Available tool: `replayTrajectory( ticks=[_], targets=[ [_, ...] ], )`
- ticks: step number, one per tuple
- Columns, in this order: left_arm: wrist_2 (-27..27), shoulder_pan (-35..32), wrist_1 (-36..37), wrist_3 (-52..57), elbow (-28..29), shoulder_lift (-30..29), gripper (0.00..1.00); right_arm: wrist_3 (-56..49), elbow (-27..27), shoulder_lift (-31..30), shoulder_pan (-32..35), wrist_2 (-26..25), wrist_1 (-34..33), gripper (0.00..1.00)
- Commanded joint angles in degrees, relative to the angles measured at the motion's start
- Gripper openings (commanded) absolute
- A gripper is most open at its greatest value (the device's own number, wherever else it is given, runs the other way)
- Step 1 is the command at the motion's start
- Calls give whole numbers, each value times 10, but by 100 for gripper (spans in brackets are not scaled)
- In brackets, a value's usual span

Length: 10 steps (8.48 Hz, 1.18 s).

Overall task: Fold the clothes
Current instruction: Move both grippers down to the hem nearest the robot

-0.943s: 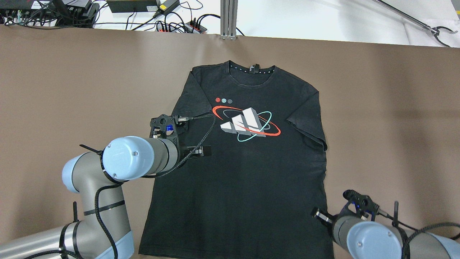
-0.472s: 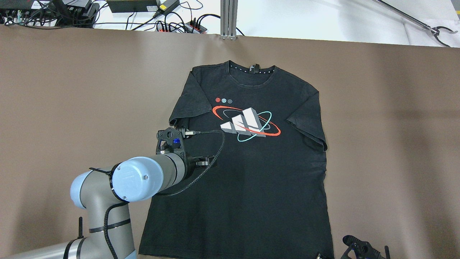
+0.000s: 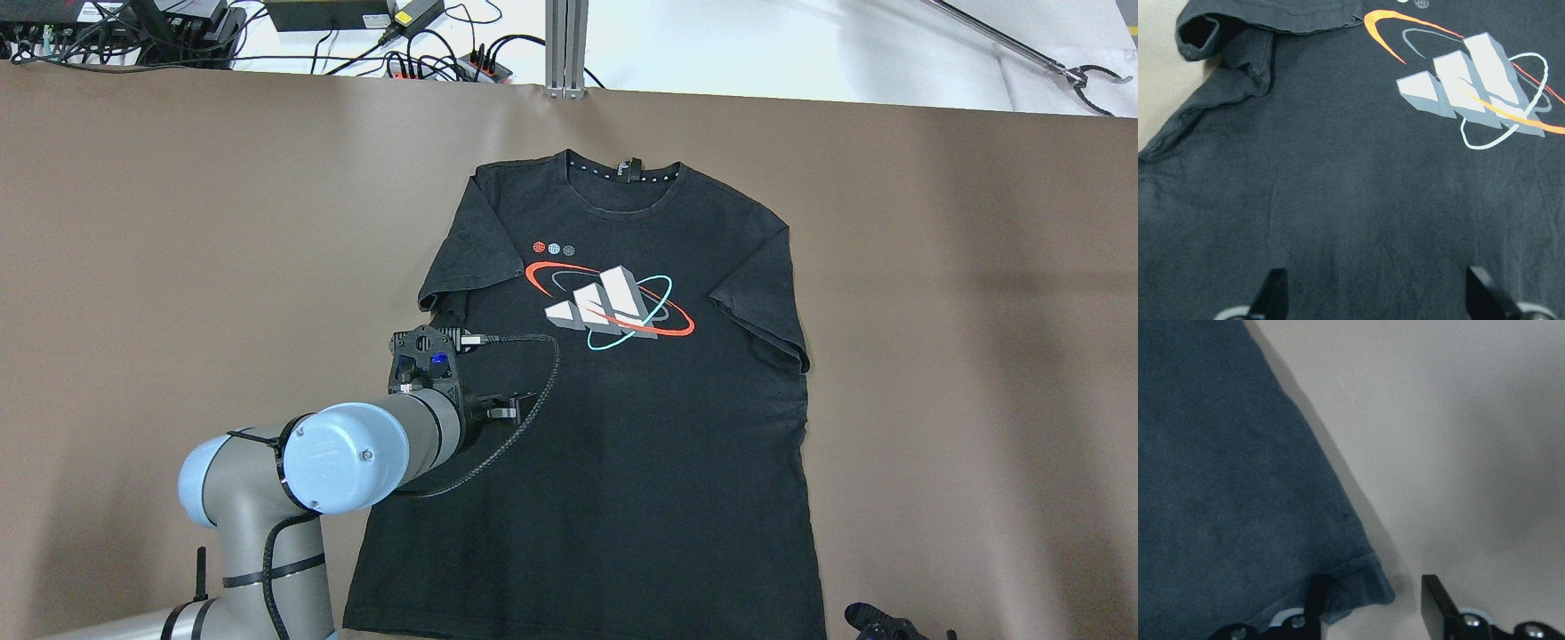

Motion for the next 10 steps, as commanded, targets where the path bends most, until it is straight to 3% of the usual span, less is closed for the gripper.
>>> replayTrajectory(
  ticks=[1,4,6,10],
  targets=[
    [10,2,0,0,0,6,94,-2,25,-8,0,0,-17,0],
    [11,2,0,-3,2,10,94,-6,48,-17,1,0,-24,0],
    [11,12,0,-84,-8,38,94,-6,66,-17,0,2,-46,0],
    [119,154,28,-171,-165,214,92,-7,68,-12,-1,6,-48,0]
  ],
)
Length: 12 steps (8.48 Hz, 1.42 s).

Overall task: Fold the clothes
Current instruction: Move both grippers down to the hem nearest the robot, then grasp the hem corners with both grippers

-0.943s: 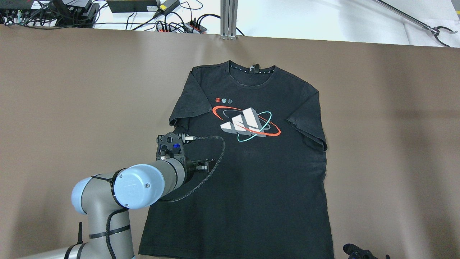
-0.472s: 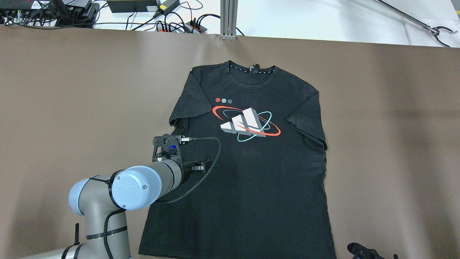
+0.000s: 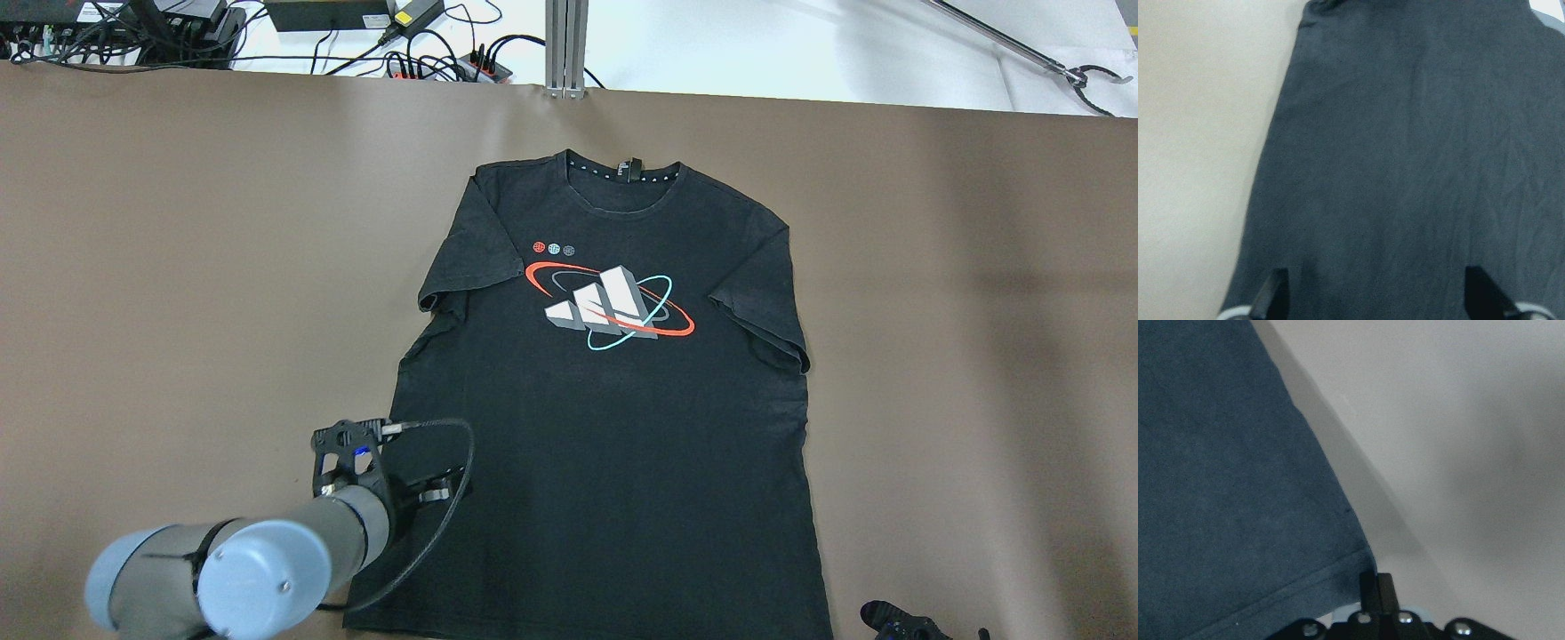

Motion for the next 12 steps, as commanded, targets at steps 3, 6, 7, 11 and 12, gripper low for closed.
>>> replayTrajectory(
  ticks=[3,6,7,11,12],
  targets=[
    [55,108,20,-87,-82,129,83,-1,0,4,-1,1,-1,0],
    [66,147,20,-131,-75,130,61,-1,0,4,0,1,-1,0],
    [66,147,20,-131,-76,130,51,-1,-1,5,0,1,-1,0],
    [66,148,24,-132,-75,133,9,-1,2,5,1,1,-1,0],
    [63,148,41,-132,-76,131,0,-1,3,5,2,1,-1,0]
  ],
)
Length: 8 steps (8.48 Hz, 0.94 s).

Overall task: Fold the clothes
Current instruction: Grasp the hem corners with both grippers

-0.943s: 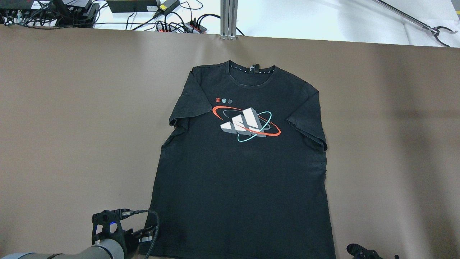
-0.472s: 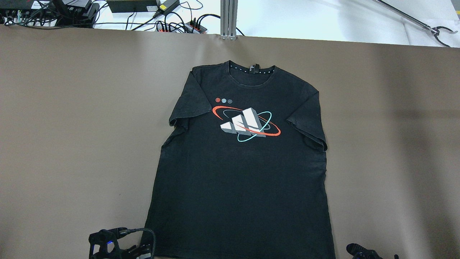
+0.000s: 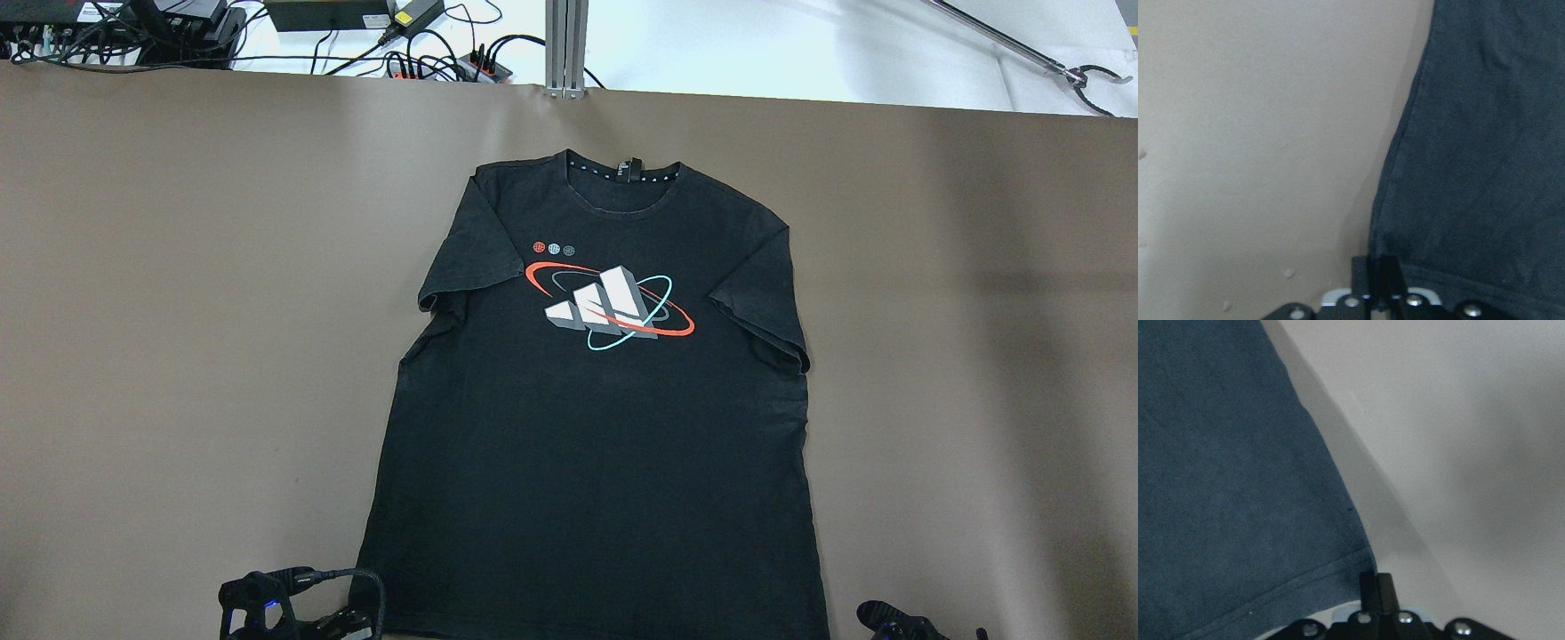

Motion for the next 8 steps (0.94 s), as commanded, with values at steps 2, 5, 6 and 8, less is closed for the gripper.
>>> replayTrajectory(
  ticks=[2,5,6,8],
  targets=[
    [-12,1,40,0,-36,3,0,-3,13,-1,4,0,0,0],
    [-24,37,97,-42,-110,3,0,-58,34,-12,8,1,-2,0],
    [-22,37,99,-43,-120,2,0,-60,46,-16,10,2,-2,0],
    [-30,-10,102,-12,-126,-38,0,-150,41,32,56,13,-3,0]
  ],
)
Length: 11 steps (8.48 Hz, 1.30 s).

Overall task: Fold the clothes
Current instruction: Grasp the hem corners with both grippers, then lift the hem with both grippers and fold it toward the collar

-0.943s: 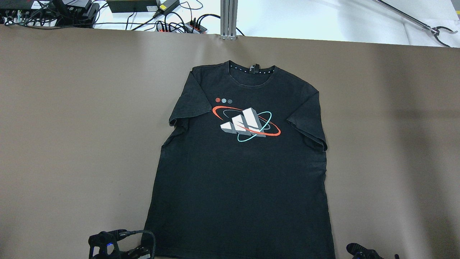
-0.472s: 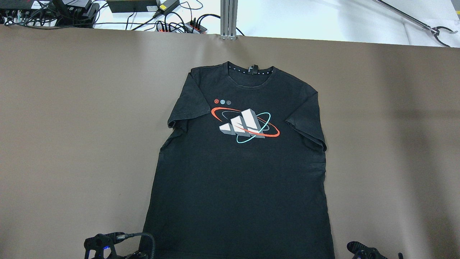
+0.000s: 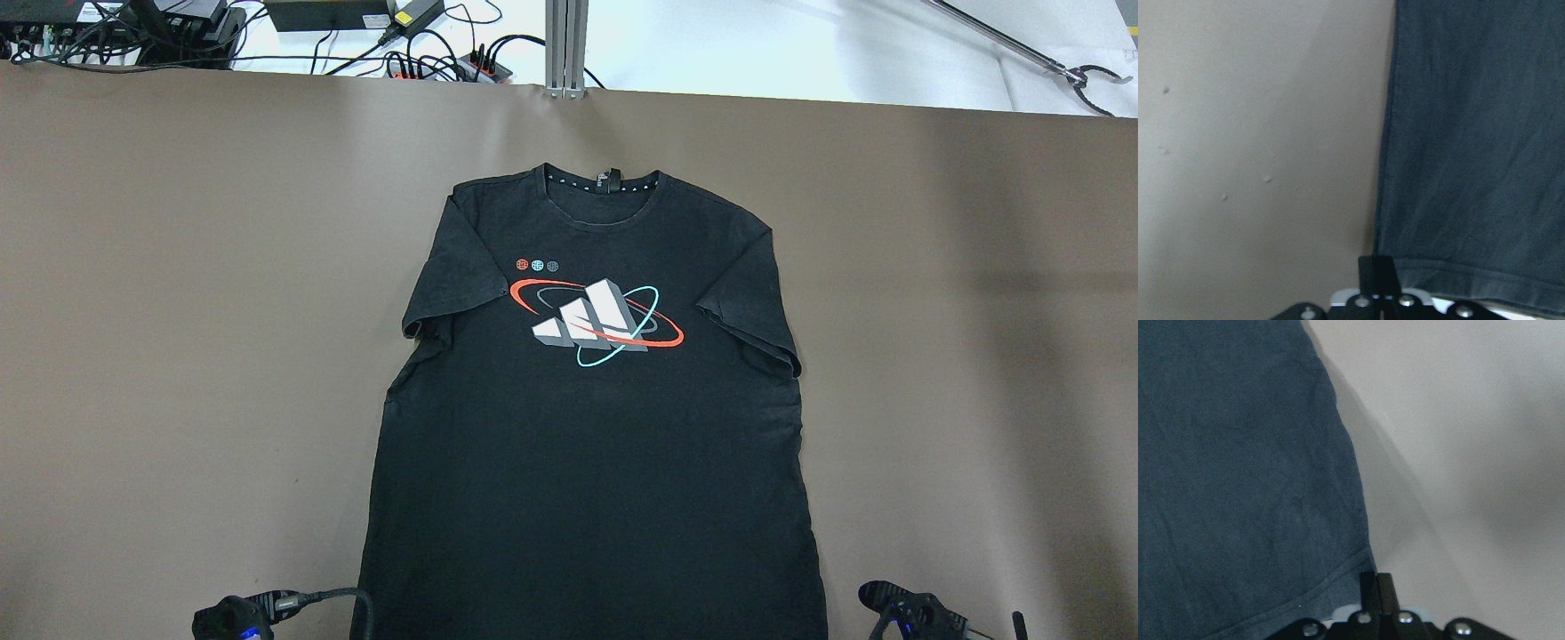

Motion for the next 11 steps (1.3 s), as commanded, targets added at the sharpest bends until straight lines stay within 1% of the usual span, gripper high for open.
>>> replayTrajectory(
  ticks=[1,2,3,4,5,6,7,8,9,10,11],
  targets=[
    [-24,-72,20,95,-3,-74,0,-179,-13,83,108,54,-13,0],
    [-38,-119,51,141,4,-114,0,-227,-28,115,179,122,-42,0],
    [-87,-180,67,181,23,-151,0,-256,-60,160,247,160,-66,0],
    [-140,-238,66,206,58,-173,0,-322,-91,197,312,191,-83,0],
    [-156,-279,61,225,88,-181,0,-374,-116,212,359,218,-87,0],
    [-161,-316,59,235,95,-185,0,-403,-130,217,404,222,-90,0],
    [-193,-350,58,245,106,-185,0,-440,-141,217,442,229,-91,0],
    [-206,-377,57,255,114,-185,0,-468,-147,220,466,235,-101,0],
    [-213,-396,57,262,117,-186,0,-482,-147,240,491,235,-124,0],
    [-220,-401,57,262,116,-186,0,-491,-147,257,502,234,-150,0],
    [-222,-401,58,262,114,-186,0,-491,-146,261,506,233,-155,0]
  ],
)
